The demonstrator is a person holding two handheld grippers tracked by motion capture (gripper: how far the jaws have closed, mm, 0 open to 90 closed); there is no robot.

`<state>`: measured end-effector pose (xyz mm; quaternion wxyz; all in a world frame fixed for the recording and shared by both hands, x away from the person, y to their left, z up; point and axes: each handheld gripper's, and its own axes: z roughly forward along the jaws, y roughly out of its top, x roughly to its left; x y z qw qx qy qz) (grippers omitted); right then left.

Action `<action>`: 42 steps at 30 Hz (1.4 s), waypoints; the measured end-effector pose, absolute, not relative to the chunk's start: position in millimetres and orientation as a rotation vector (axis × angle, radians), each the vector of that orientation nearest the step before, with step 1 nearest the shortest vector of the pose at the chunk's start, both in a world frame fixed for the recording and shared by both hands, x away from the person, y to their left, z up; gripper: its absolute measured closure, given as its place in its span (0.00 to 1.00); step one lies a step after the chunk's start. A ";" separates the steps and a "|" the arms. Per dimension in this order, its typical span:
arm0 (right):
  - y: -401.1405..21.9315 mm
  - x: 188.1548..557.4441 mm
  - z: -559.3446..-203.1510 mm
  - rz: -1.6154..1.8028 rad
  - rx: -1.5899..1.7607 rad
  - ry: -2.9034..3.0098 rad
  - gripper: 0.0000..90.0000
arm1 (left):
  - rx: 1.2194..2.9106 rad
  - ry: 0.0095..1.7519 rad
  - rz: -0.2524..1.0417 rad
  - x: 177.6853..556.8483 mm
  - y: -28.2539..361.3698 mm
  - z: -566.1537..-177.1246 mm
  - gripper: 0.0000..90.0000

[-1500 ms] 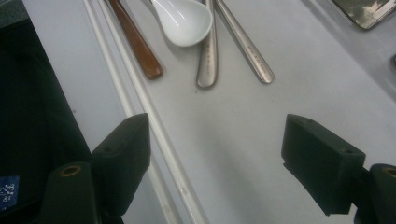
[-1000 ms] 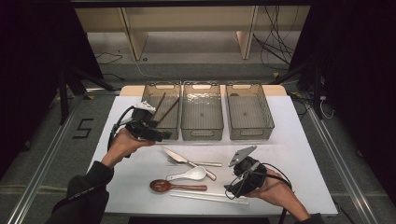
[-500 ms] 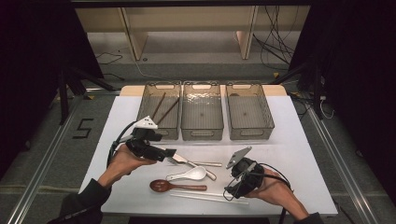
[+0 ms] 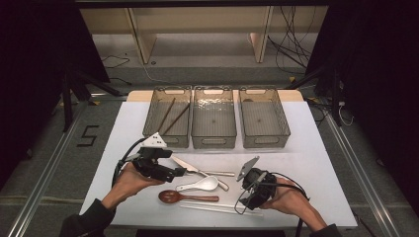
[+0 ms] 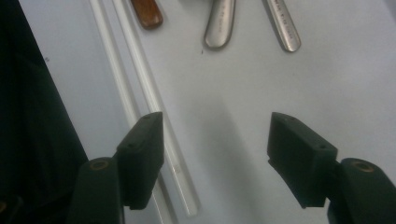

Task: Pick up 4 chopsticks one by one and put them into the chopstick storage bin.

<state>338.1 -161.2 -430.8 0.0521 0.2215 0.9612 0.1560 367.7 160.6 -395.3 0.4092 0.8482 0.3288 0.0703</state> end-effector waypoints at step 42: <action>-145.2 327.6 -453.8 0.164 0.276 3.099 0.90 | 2.168 0.802 0.194 351.8 161.9 -401.2 0.17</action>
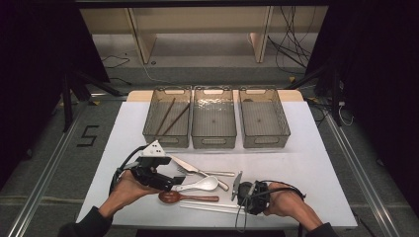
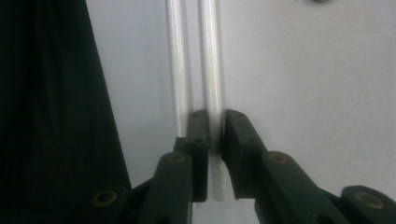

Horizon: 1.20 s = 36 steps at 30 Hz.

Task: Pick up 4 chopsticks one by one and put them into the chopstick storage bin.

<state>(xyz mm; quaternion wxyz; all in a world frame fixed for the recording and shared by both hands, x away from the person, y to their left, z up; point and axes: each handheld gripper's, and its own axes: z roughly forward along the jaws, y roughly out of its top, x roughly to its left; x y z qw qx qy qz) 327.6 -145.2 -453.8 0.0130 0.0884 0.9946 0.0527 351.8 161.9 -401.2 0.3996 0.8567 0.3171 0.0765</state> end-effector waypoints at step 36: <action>-140.3 318.1 -421.0 0.259 0.113 3.023 0.94 | 2.249 0.716 0.147 348.1 143.6 -405.7 0.18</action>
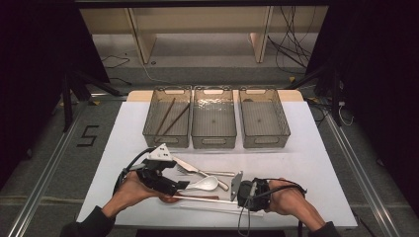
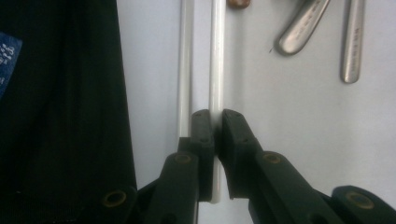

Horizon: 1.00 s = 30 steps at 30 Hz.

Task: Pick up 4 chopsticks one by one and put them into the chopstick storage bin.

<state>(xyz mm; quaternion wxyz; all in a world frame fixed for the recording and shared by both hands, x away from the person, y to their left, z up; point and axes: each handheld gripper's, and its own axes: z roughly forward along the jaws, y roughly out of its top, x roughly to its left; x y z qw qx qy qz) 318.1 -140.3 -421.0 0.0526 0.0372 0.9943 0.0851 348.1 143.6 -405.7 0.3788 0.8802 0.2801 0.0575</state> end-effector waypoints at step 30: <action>-135.9 313.6 -405.8 0.309 0.094 2.966 0.94 | 2.664 0.293 0.028 329.8 81.9 -424.5 0.57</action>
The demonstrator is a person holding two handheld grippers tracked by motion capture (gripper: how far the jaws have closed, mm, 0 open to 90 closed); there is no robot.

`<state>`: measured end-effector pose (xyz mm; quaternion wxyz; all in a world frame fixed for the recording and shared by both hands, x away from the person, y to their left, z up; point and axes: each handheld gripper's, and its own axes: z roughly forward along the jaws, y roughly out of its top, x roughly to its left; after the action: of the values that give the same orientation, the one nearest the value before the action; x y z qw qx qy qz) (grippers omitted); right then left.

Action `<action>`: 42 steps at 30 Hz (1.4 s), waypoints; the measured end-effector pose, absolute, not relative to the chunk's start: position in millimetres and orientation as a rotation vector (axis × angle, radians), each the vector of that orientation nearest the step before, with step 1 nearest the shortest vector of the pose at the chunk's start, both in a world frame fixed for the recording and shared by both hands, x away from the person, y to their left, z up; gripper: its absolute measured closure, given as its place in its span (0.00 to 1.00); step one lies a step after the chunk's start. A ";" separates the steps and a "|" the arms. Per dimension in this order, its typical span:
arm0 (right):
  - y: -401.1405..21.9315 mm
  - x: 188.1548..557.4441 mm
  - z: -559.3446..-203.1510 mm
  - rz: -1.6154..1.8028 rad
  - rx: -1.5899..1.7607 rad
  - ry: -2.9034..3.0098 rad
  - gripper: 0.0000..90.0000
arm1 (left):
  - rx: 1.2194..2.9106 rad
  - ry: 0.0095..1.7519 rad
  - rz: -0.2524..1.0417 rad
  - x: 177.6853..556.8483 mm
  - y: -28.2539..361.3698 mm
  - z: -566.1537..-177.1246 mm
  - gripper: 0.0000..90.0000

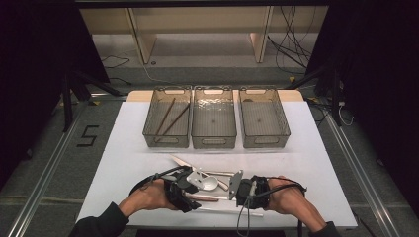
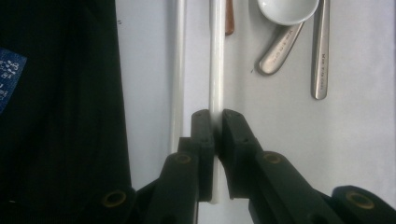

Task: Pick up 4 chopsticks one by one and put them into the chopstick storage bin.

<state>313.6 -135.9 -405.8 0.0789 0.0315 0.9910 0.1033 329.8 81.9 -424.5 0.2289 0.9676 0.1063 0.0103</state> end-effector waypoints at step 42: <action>-157.0 323.3 -382.9 0.637 0.426 2.757 0.41 | 2.666 0.336 0.028 343.6 102.9 -415.8 0.94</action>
<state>323.3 -157.0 -382.9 0.1395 0.1473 0.9541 0.2203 343.6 102.9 -415.8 0.2250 0.9667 0.1218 0.0100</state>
